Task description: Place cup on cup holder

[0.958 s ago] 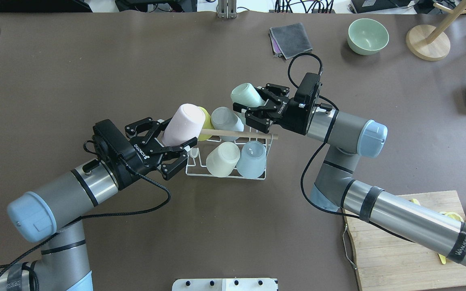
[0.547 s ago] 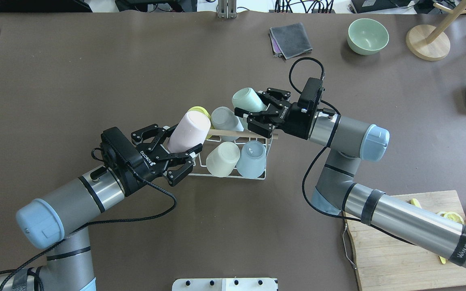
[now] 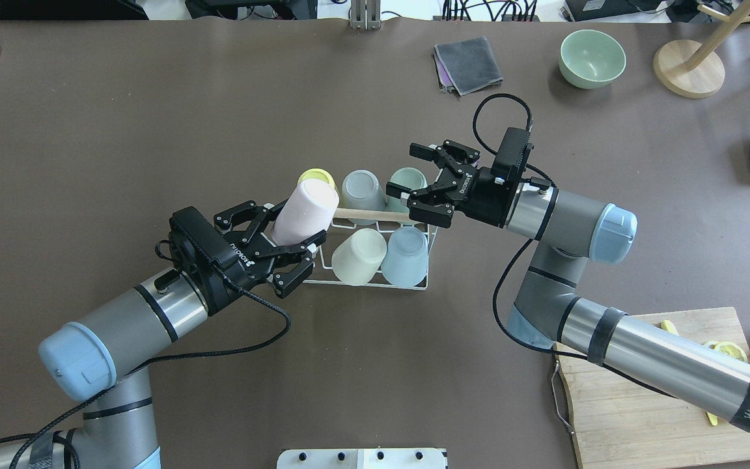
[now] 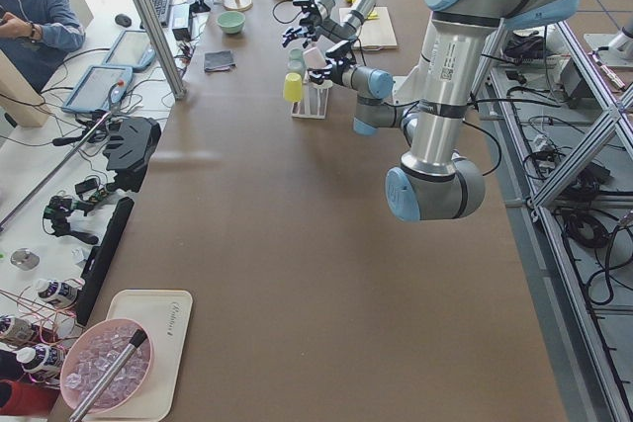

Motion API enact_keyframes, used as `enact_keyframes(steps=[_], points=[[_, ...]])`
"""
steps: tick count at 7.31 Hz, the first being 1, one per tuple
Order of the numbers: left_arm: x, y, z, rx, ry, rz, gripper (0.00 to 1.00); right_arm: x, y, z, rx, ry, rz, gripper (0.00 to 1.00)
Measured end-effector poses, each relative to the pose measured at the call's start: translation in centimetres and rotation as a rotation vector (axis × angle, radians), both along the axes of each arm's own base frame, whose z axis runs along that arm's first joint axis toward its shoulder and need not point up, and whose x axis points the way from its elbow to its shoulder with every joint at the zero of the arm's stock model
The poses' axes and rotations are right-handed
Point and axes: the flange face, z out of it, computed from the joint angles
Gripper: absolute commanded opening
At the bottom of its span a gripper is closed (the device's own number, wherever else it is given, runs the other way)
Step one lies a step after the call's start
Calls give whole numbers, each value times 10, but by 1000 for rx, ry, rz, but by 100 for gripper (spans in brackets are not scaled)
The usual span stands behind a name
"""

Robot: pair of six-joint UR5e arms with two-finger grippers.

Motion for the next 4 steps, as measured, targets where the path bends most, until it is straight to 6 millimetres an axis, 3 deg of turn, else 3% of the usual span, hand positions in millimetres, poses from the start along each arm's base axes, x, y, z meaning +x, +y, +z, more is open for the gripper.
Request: enact_keyframes(steps=[2, 4], points=[[7, 3, 0, 0, 0, 10, 35, 11, -10, 1, -3, 1, 23, 100], [8, 4, 0, 1, 0, 12, 35, 34, -34, -11, -6, 7, 74, 100]])
